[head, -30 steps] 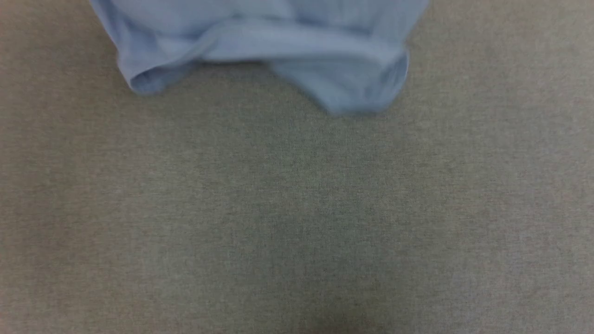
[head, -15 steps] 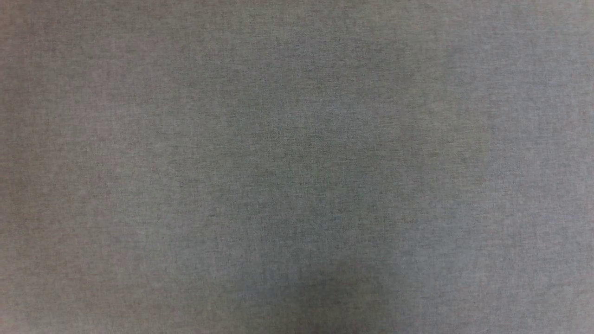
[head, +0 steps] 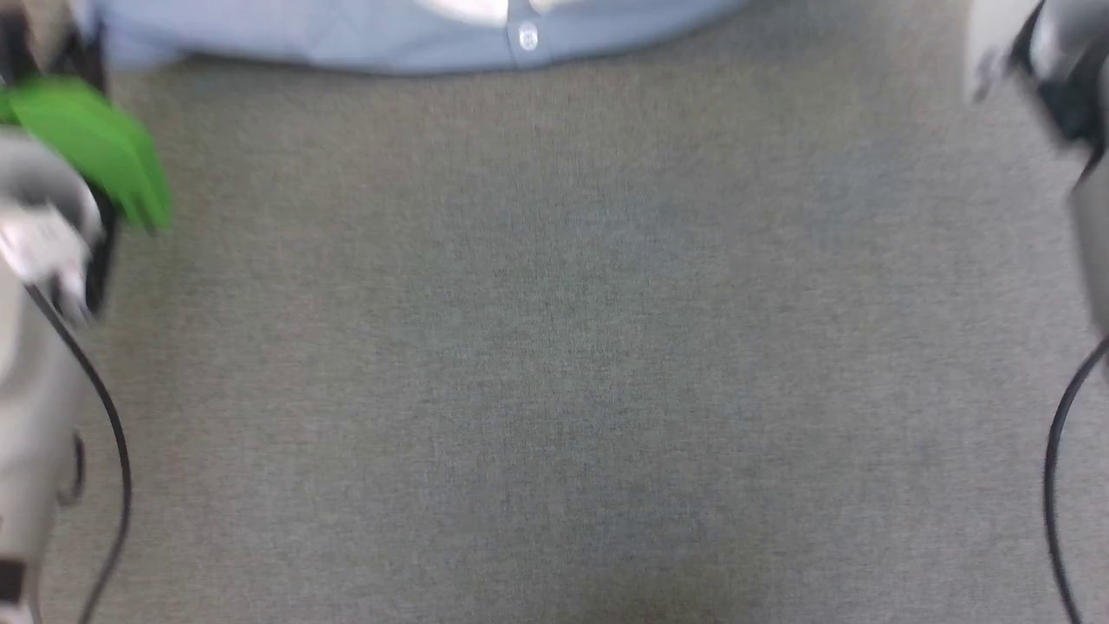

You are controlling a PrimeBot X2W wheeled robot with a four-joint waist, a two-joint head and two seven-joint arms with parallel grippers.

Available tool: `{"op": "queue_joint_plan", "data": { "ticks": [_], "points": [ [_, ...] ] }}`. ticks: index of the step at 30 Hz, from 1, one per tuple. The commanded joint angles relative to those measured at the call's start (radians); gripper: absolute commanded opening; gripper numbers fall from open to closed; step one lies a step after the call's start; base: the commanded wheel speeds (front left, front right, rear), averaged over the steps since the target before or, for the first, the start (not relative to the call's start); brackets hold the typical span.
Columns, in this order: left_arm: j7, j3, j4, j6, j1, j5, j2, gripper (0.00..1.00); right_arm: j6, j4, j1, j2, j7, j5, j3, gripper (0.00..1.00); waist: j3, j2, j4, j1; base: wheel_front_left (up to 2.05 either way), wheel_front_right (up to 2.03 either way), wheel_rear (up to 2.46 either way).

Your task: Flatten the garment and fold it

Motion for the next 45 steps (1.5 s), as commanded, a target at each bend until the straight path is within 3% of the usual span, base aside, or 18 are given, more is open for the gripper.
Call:
{"op": "queue_joint_plan", "data": {
  "ticks": [1, 6, 12, 16, 21, 24, 29, 39, 45],
  "points": [
    [0.015, 0.001, -0.004, -0.004, 0.055, -0.024, -0.001, 0.00, -0.002, -0.019, 0.061, -0.011, -0.003, 0.034, 0.015, 0.00, -0.111, 0.0061, 0.010, -0.0001, 0.00, 0.00, 0.00],
    [0.084, 0.009, -0.069, -0.007, 0.250, -0.114, -0.018, 0.00, -0.002, -0.097, 0.279, -0.029, 0.017, 0.140, 0.017, 0.00, -0.212, 0.0061, 0.022, -0.0001, 0.00, 0.00, 0.00],
    [0.134, 0.043, -0.220, 0.048, 0.502, -0.216, -0.032, 0.00, -0.002, -0.227, 0.573, -0.010, 0.054, 0.188, -0.089, 0.00, -0.306, 0.0061, 0.037, -0.0001, 0.00, 0.00, 0.00],
    [0.136, 0.076, -0.320, 0.105, 0.658, -0.269, -0.045, 0.00, -0.002, -0.302, 0.754, 0.039, 0.101, 0.182, -0.184, 0.00, -0.348, 0.0061, 0.040, -0.0001, 0.00, 0.00, 0.00],
    [0.101, 0.123, -0.413, 0.192, 0.830, -0.318, -0.089, 0.00, -0.002, -0.380, 0.939, 0.144, 0.178, 0.173, -0.303, 0.00, -0.378, 0.0061, 0.041, -0.0001, 0.00, 0.00, 0.00],
    [0.085, 0.133, -0.442, 0.231, 0.917, -0.332, -0.111, 0.00, -0.002, -0.430, 1.030, 0.213, 0.240, 0.176, -0.360, 0.00, -0.388, 0.0061, 0.041, -0.0001, 0.00, 0.00, 0.00],
    [0.057, 0.161, -0.466, 0.279, 1.023, -0.362, -0.147, 0.00, -0.002, -0.494, 1.143, 0.261, 0.341, 0.189, -0.441, 0.00, -0.403, 0.0061, 0.047, -0.0001, 0.00, 0.00, 0.00],
    [0.016, 0.188, -0.435, 0.326, 1.118, -0.368, -0.163, 0.00, -0.002, -0.476, 1.299, 0.271, 0.453, 0.284, -0.564, 0.00, -0.440, 0.0061, 0.071, -0.0001, 0.00, 0.00, 0.00],
    [-0.011, 0.175, -0.421, 0.294, 1.100, -0.373, -0.184, 0.00, -0.002, -0.404, 1.306, 0.271, 0.397, 0.309, -0.556, 0.00, -0.440, 0.0061, 0.072, -0.0001, 0.00, 0.00, 0.00]
  ]
}}
